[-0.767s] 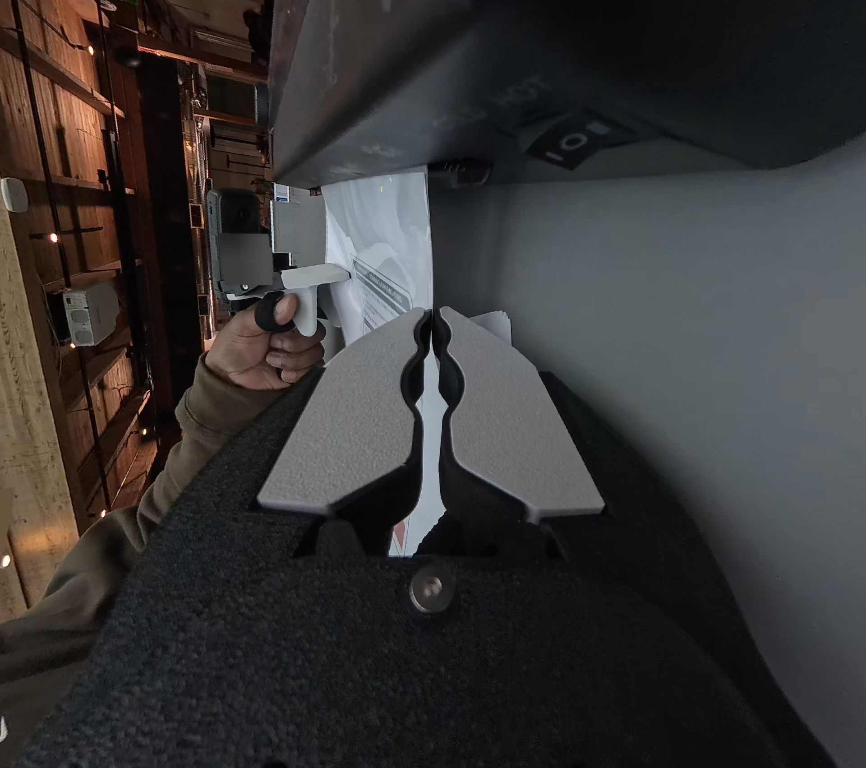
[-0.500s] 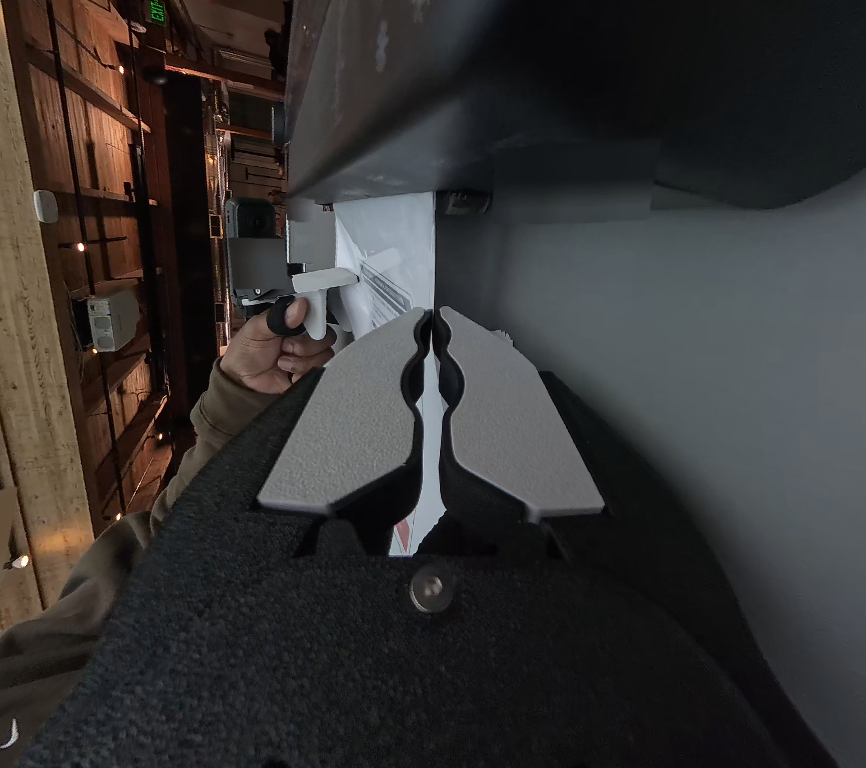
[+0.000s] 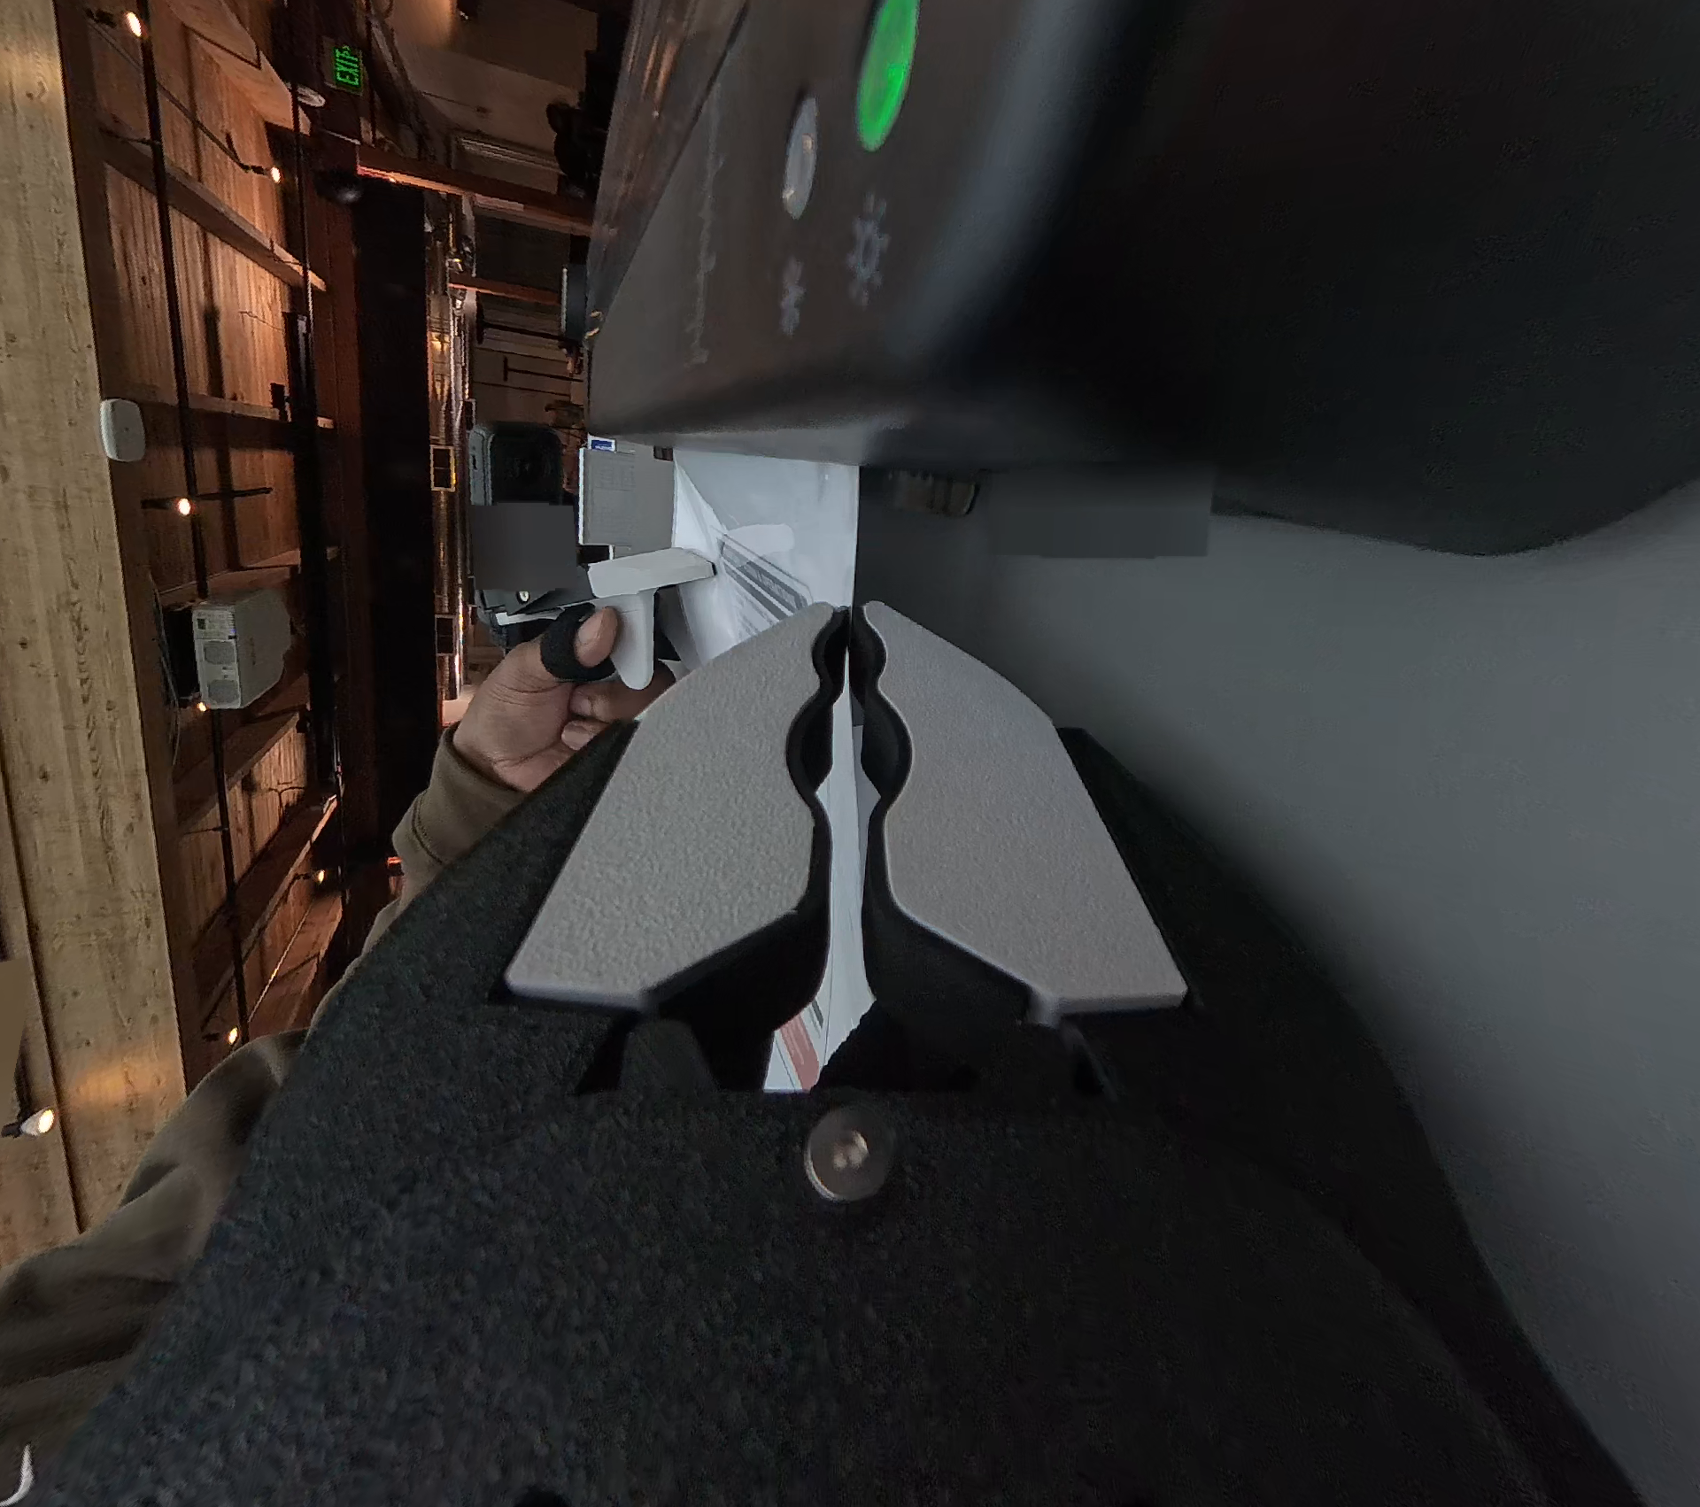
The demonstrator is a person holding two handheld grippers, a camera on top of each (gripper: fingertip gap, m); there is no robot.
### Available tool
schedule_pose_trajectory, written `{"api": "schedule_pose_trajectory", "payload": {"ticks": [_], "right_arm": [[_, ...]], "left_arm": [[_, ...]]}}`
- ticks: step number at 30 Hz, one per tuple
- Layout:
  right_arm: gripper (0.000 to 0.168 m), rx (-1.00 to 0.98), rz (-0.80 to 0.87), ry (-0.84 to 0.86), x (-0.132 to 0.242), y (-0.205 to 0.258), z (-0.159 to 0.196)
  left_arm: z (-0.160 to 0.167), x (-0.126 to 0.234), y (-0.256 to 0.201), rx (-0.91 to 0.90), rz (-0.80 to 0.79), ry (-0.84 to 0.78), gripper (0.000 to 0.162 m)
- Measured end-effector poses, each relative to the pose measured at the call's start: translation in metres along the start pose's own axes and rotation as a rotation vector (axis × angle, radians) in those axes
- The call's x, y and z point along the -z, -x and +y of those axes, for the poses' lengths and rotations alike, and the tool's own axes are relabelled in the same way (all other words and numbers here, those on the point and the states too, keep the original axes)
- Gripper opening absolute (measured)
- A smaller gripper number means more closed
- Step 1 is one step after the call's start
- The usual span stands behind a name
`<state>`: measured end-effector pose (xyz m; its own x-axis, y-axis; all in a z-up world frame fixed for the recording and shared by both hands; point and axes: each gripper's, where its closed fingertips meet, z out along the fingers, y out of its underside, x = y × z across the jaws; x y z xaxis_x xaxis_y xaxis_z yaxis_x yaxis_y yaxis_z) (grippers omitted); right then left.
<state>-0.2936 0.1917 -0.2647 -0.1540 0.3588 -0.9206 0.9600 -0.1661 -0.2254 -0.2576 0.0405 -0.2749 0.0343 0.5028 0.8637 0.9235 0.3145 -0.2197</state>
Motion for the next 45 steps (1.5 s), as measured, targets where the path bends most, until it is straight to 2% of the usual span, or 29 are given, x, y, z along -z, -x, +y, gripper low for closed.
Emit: {"api": "schedule_pose_trajectory", "payload": {"ticks": [1, 33, 39, 45], "right_arm": [[0.000, 0.000, 0.001, 0.001, 0.000, -0.001, 0.000], [0.000, -0.018, -0.060, -0.101, -0.004, 0.003, -0.020], [0.015, 0.001, -0.051, -0.062, 0.004, 0.009, -0.010], [0.020, 0.023, -0.053, -0.023, 0.015, 0.013, 0.001]], "left_arm": [[-0.001, 0.000, 0.000, -0.001, -0.001, 0.000, 0.000], [-0.022, -0.004, -0.003, 0.017, 0.054, -0.069, 0.001], [-0.023, -0.004, -0.005, 0.029, 0.078, -0.075, 0.000], [-0.025, -0.004, -0.005, 0.047, 0.092, -0.093, 0.000]]}}
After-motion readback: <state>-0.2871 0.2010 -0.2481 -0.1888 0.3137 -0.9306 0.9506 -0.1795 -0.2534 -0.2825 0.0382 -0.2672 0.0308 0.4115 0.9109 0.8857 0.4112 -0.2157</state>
